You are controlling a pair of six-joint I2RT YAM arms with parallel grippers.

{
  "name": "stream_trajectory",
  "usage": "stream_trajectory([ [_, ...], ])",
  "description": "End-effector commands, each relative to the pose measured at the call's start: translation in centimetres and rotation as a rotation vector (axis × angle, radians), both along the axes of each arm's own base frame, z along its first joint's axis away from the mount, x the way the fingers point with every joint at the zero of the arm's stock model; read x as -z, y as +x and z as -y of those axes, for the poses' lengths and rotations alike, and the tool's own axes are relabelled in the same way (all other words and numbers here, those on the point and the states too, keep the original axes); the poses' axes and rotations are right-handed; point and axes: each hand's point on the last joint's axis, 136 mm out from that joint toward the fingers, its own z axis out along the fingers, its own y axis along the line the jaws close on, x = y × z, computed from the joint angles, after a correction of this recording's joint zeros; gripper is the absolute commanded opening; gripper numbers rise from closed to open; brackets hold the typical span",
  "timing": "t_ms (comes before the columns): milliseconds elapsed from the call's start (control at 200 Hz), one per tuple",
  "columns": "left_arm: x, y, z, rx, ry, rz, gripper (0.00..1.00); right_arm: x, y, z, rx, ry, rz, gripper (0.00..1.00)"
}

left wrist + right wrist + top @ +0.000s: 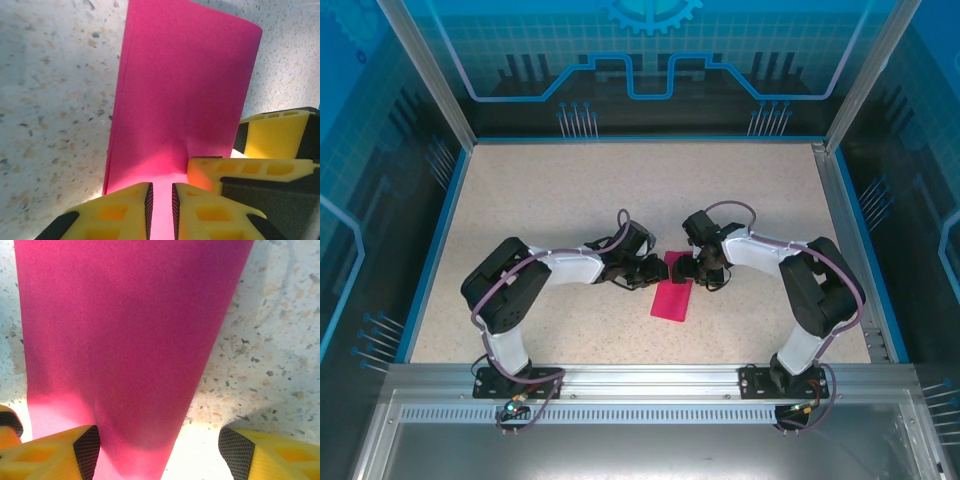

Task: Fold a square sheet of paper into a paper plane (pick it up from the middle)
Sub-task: Hold the square sheet of paper at the center of the table.

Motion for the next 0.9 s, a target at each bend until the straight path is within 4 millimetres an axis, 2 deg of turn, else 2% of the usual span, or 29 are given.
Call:
stream_trajectory([
  [0,0.3,-0.1,1.0,0.009,-0.014,-0.032,0.21,3.3,-1.8,2.2,0.001,-0.118,-0.077,0.72],
  [310,3.8,-1.1,0.2,-0.006,0.076,-0.103,0.15,2.5,-1.4,1.3,-0.004,-0.073,-0.059,0.72],
  [440,4.7,-1.7,-0.4,-0.009,0.109,-0.112,0.15,-0.1,-0.3,0.6,-0.001,-0.013,0.013,0.74],
  [595,5.1,-1.9,-0.7,-0.002,0.123,-0.114,0.14,-4.4,0.9,1.3,0.077,0.096,0.14,0.75],
  [650,5.0,-1.9,-0.7,0.001,0.126,-0.111,0.14,-5.2,0.5,1.3,0.091,0.168,0.169,0.68],
  [730,5.1,-2.0,-0.8,0.002,0.129,-0.112,0.14,-6.5,0.2,0.0,0.076,0.3,0.2,0.52],
  [825,5.1,-1.9,-0.8,0.001,0.128,-0.113,0.15,-6.9,-0.5,-1.8,0.043,0.413,0.183,0.31],
  [890,5.1,-2.0,-0.6,0.003,0.127,-0.113,0.14,-6.7,-1.0,-2.6,0.026,0.461,0.164,0.22],
])
